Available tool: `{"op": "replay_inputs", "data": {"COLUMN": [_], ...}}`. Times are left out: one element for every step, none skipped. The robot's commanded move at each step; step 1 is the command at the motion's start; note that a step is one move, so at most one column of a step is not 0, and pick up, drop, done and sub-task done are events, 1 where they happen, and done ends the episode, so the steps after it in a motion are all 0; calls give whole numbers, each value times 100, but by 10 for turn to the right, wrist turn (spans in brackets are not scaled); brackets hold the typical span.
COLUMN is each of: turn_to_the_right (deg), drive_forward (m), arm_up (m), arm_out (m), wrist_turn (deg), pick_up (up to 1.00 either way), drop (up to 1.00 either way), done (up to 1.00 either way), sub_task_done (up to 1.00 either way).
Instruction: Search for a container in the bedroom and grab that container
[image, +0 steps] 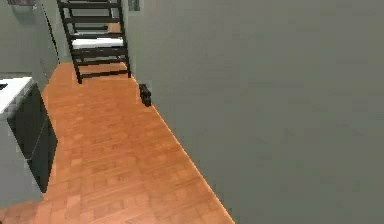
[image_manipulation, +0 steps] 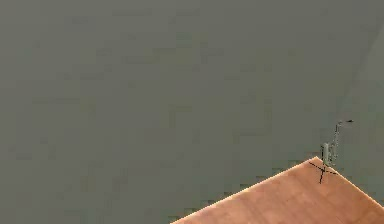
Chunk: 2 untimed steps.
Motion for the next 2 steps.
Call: {"op": "replay_inputs", "data": {"turn_to_the_right": [-240,0], "drive_forward": [0,60], "arm_up": [0,0], "arm_out": [0,0], "wrist_turn": [0,0], "pick_up": [0,0], "drop": [0,0], "done": [0,0], "sub_task_done": [0,0]}}
